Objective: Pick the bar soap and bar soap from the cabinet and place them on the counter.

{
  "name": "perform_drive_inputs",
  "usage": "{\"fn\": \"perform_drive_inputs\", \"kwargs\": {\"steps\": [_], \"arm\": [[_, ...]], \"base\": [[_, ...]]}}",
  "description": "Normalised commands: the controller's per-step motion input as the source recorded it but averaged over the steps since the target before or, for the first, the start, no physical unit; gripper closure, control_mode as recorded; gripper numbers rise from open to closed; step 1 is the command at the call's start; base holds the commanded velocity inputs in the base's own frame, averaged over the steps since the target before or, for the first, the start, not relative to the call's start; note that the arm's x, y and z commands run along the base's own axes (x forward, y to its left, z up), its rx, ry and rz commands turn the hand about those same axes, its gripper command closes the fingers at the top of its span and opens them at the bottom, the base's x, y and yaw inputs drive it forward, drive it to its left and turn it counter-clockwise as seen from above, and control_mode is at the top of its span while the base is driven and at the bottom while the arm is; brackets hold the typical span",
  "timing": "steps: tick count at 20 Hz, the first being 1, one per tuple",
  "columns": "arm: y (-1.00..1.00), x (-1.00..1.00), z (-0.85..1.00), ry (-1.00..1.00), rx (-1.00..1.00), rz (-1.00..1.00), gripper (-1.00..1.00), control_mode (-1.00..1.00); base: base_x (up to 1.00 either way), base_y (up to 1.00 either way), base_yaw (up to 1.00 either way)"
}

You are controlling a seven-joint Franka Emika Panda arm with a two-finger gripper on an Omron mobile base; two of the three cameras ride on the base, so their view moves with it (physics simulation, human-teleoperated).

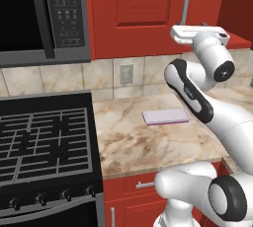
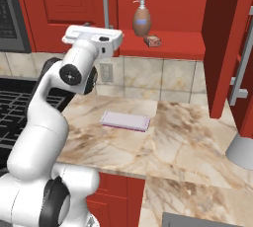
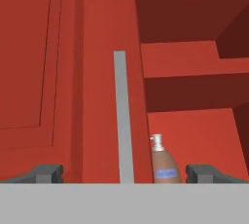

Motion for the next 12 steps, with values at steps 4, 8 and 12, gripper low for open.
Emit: {"fn": "perform_drive_inputs", "kwargs": {"steps": [4,8,12], "arm": [[0.0,0.29,0.0,0.0,0.01,0.0,-1.0,-1.0],[0.0,0.29,0.0,0.0,0.0,0.0,-1.0,-1.0],[-0.01,0.28,0.0,0.0,0.01,0.0,-1.0,-1.0]], "base": [[0.0,0.0,0.0],[0.0,0.0,0.0],[0.0,0.0,0.0]]}}
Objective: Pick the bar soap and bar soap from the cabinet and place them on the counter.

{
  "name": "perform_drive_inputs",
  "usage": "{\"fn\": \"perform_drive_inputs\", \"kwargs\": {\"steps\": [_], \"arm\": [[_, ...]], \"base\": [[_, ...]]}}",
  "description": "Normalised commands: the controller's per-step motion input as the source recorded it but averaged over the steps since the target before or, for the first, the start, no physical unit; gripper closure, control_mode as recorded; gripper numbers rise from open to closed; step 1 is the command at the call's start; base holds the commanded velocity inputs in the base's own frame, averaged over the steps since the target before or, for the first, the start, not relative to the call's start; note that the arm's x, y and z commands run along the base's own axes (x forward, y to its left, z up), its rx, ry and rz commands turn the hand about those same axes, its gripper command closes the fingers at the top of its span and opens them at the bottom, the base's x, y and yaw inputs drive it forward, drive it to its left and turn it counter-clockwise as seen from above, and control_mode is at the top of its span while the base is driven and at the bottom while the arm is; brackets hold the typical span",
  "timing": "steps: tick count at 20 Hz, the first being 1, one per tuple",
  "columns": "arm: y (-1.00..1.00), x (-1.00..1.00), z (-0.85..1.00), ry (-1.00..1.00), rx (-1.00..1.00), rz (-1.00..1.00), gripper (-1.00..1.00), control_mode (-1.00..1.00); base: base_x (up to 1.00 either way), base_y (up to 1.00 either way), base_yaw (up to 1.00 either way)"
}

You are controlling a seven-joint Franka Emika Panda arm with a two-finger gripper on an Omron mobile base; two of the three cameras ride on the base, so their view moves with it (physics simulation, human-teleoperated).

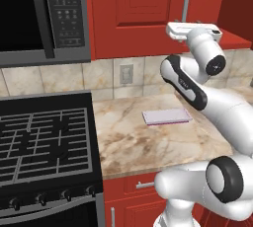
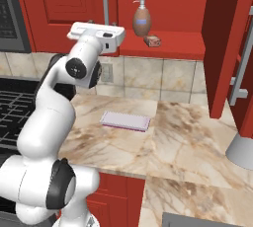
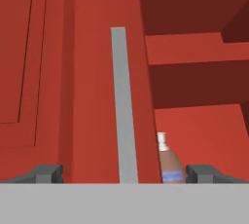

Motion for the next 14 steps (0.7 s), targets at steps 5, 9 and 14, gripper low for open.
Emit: {"fn": "perform_drive_inputs", "kwargs": {"steps": [5,9,14], "arm": [[-0.01,0.28,0.0,0.0,0.01,0.0,-1.0,-1.0],[0.0,0.29,0.0,0.0,0.01,0.0,-1.0,-1.0],[0.0,0.32,0.0,0.0,0.01,0.0,1.0,-1.0]], "base": [[0.0,0.0,0.0],[0.0,0.0,0.0],[0.0,0.0,0.0]]}}
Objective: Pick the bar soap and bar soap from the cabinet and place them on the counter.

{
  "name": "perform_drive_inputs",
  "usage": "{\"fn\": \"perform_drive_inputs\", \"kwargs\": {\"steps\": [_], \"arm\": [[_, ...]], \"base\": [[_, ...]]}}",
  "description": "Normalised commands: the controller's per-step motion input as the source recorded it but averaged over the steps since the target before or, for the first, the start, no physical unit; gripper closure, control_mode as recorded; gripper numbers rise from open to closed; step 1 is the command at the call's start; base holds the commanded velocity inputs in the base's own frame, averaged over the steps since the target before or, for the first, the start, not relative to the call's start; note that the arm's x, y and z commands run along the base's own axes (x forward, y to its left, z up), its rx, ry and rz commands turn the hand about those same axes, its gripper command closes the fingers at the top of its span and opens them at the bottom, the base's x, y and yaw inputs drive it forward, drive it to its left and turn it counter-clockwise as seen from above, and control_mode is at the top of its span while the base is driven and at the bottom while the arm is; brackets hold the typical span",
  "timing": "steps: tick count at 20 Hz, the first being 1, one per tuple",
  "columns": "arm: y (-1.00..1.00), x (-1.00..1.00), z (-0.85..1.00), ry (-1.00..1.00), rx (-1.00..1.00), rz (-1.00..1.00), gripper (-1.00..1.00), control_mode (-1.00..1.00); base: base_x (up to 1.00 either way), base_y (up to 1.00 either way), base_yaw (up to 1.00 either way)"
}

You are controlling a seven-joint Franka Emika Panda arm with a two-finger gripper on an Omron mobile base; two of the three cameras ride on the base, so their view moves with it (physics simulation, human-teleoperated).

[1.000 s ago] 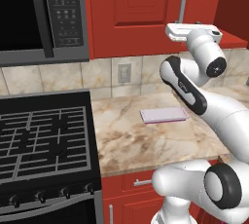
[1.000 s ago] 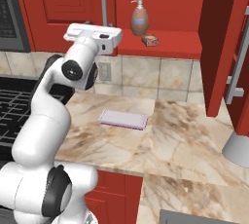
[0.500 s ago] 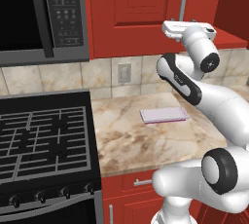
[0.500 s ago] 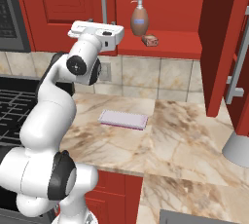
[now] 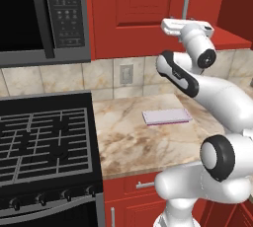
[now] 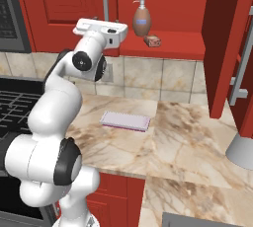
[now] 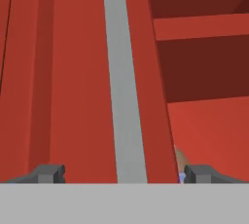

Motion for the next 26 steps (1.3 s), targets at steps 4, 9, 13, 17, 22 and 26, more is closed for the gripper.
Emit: {"fn": "perform_drive_inputs", "kwargs": {"steps": [4,9,13,17,22,26], "arm": [[0.0,0.35,0.0,0.02,0.01,0.0,1.0,-1.0],[-0.01,0.36,0.0,0.03,0.02,0.0,1.0,-1.0],[-0.1,0.3,0.0,0.02,0.04,0.0,1.0,-1.0],[-0.01,0.4,0.0,0.07,0.04,0.0,1.0,-1.0],[0.0,0.47,0.0,0.16,0.0,0.0,1.0,-1.0],[0.05,0.52,-0.06,0.26,0.0,0.0,1.0,-1.0]], "base": [[0.0,0.0,0.0],[0.0,0.0,0.0],[0.0,0.0,0.0],[0.0,0.0,0.0],[0.0,0.0,0.0],[0.0,0.0,0.0]]}}
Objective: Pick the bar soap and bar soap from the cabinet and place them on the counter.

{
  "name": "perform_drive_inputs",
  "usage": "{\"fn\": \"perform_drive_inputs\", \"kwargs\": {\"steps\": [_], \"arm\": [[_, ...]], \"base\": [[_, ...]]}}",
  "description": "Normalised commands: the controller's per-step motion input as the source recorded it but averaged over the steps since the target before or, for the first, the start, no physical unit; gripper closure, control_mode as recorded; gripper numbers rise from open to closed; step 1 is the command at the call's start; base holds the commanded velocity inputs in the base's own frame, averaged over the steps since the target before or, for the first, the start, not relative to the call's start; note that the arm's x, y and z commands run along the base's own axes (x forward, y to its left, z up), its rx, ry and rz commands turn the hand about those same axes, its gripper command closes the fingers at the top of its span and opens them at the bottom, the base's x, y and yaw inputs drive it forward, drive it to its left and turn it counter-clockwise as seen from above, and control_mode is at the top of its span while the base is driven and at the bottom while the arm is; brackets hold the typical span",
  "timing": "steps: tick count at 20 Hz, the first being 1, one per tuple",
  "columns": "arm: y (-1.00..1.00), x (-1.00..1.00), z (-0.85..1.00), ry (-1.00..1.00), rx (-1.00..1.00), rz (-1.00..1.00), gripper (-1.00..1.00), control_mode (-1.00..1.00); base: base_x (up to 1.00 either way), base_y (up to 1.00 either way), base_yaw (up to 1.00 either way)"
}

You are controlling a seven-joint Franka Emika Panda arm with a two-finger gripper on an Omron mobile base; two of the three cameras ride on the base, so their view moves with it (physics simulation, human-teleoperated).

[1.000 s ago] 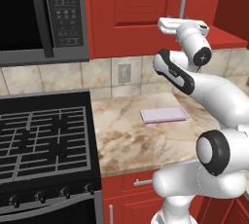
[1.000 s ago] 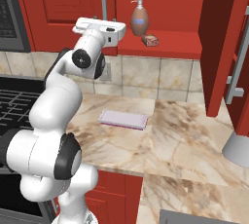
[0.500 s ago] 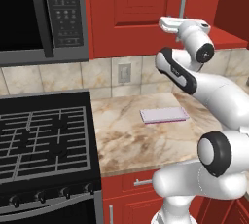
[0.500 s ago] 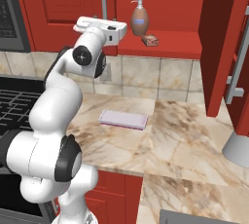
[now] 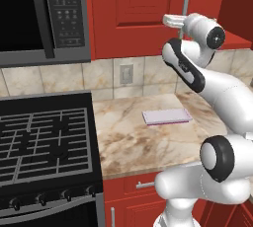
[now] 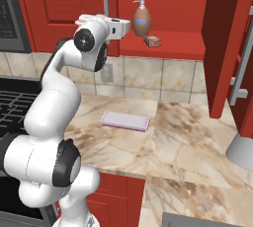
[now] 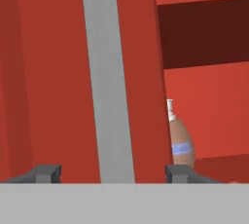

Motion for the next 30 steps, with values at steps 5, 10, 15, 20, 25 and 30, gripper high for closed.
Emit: {"fn": "perform_drive_inputs", "kwargs": {"steps": [5,10,15,20,25,30], "arm": [[0.02,0.5,-0.1,0.26,0.0,0.0,1.0,-1.0],[0.01,0.35,-0.19,0.18,0.0,0.01,1.0,-1.0],[0.14,0.2,-0.27,0.13,0.0,0.0,1.0,-1.0],[0.28,0.03,-0.4,0.08,0.0,0.0,1.0,-1.0],[0.31,0.0,-0.44,0.06,0.0,0.0,1.0,-1.0],[0.32,-0.03,-0.46,0.01,0.0,0.0,1.0,-1.0]], "base": [[0.0,0.0,0.0],[0.0,0.0,0.0],[0.0,0.0,0.0],[0.0,0.0,0.0],[0.0,0.0,0.0],[0.0,0.0,0.0]]}}
